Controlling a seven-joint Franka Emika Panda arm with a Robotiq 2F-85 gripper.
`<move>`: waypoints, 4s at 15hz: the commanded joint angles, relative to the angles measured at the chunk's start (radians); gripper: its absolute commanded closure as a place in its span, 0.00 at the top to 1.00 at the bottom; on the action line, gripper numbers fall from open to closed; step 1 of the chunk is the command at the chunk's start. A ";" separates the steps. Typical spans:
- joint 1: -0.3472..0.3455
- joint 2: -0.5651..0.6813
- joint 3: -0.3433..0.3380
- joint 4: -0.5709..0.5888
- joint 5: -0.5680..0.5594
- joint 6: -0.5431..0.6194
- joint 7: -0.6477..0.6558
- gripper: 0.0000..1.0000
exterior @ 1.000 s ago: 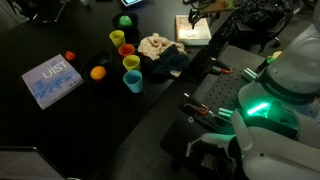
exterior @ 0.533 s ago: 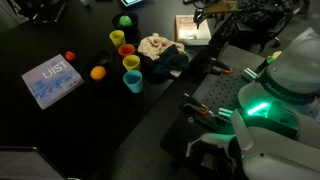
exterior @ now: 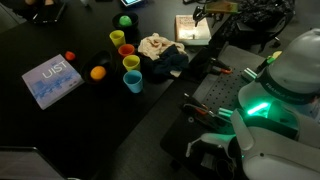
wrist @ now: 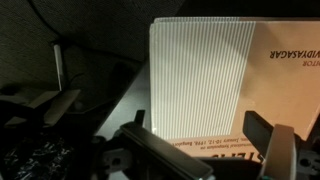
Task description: Open the orange book then flip some pages over.
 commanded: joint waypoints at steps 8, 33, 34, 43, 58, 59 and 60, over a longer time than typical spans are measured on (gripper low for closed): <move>-0.152 0.073 0.113 0.020 -0.030 0.053 -0.061 1.00; -0.128 -0.098 0.184 0.033 0.134 -0.215 -0.145 1.00; -0.111 -0.114 0.181 0.033 0.147 -0.222 -0.155 1.00; 0.306 -0.239 -0.052 0.057 -0.012 -0.295 -0.102 1.00; 0.693 -0.214 -0.269 0.095 -0.321 -0.282 0.057 1.00; 0.705 -0.215 -0.309 0.092 -0.369 -0.291 0.101 1.00; 0.713 -0.216 -0.345 0.092 -0.410 -0.304 0.142 1.00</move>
